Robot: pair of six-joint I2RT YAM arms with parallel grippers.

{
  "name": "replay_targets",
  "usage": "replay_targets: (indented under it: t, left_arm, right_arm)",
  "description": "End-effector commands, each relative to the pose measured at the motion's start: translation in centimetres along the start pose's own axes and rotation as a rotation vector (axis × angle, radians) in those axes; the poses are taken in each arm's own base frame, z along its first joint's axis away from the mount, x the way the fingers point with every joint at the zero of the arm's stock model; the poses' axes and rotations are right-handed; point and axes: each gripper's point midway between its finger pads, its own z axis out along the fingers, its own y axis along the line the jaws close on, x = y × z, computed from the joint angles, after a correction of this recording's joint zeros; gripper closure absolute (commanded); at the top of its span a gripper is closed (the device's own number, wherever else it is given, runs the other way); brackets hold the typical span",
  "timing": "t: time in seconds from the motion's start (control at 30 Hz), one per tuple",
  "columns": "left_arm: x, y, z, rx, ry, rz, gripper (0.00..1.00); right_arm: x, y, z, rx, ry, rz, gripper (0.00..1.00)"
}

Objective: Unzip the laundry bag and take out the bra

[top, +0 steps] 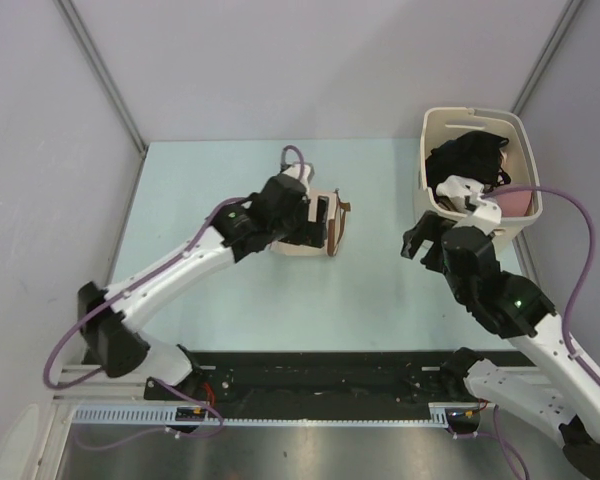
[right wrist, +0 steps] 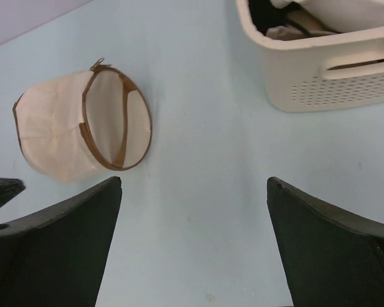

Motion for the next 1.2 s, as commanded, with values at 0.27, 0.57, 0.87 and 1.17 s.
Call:
replay_targets:
  t: [0.27,0.57,0.87,1.17]
  left_arm:
    - [-8.1,-2.9,8.5,-0.187,-0.017,0.141,0.09]
    - [-4.7,0.2,12.2,-0.371,0.088,0.162,0.24]
    - [-1.7,-0.4,13.0,-0.216,0.091,0.221,1.00]
    - [-1.0,-2.0,2.6,0.190,-0.138,0.430,1.00]
  right_arm:
    - [0.5,-4.4,-2.0,0.132,-0.007,0.030,0.00]
    - [1.3,-4.4,-1.6,0.135,0.010,0.040,0.00]
    - [2.0,-3.4,-0.5,0.117,0.034,0.033,0.00]
    - [2.4,-1.8,0.1,0.025,0.049,-0.020,0.00]
